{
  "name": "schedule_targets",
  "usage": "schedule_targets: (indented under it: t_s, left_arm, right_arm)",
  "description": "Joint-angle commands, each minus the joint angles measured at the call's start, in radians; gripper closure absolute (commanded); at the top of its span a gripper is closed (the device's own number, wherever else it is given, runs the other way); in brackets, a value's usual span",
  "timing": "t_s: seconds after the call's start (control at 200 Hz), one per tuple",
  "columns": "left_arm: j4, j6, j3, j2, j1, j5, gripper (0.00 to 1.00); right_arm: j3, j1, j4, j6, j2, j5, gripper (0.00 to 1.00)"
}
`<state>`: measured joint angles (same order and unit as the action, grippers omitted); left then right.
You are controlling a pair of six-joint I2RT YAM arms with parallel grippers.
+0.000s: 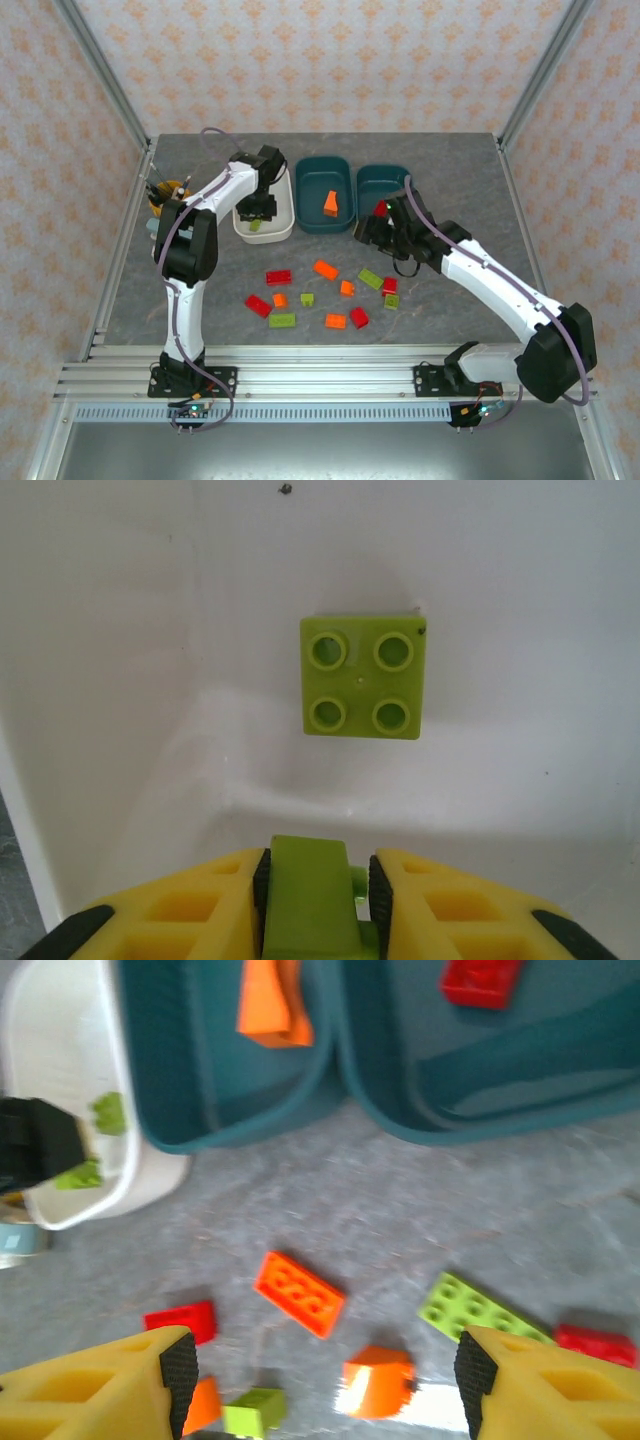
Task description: Sort the legos into containers by color
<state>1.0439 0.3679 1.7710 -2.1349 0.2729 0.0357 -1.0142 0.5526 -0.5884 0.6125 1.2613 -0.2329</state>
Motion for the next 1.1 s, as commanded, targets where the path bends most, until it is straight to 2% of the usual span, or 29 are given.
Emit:
schedule_targets:
  t_s: [0.0, 0.21, 0.38, 0.52, 0.696, 0.891, 1.096]
  left_arm:
    - [0.023, 0.005, -0.004, -0.001, -0.003, 0.030, 0.60]
    - [0.031, 0.010, 0.007, 0.049, -0.002, 0.022, 0.54]
    - [0.005, 0.044, -0.009, 0.178, 0.015, -0.033, 0.45]
    - [-0.098, 0.106, -0.134, 0.369, 0.064, -0.123, 0.37]
    - [-0.197, 0.228, -0.336, 0.558, 0.123, -0.194, 0.35]
    - [-0.239, 0.302, -0.480, 0.695, 0.158, -0.229, 0.35]
    - [-0.297, 0.345, -0.539, 0.789, 0.196, -0.262, 0.34]
  right_arm:
    - [0.021, -0.009, -0.176, -0.008, -0.031, 0.089, 0.29]
    - [0.066, -0.028, -0.251, -0.062, 0.021, 0.054, 0.30]
    - [0.081, -0.029, -0.282, -0.137, 0.125, 0.004, 0.34]
    - [0.090, -0.029, -0.258, -0.166, 0.196, -0.009, 0.39]
    - [0.085, -0.029, -0.245, -0.175, 0.253, -0.002, 0.45]
    - [0.088, -0.029, -0.227, -0.178, 0.314, -0.002, 0.46]
    - [0.080, -0.034, -0.215, -0.186, 0.354, 0.027, 0.51]
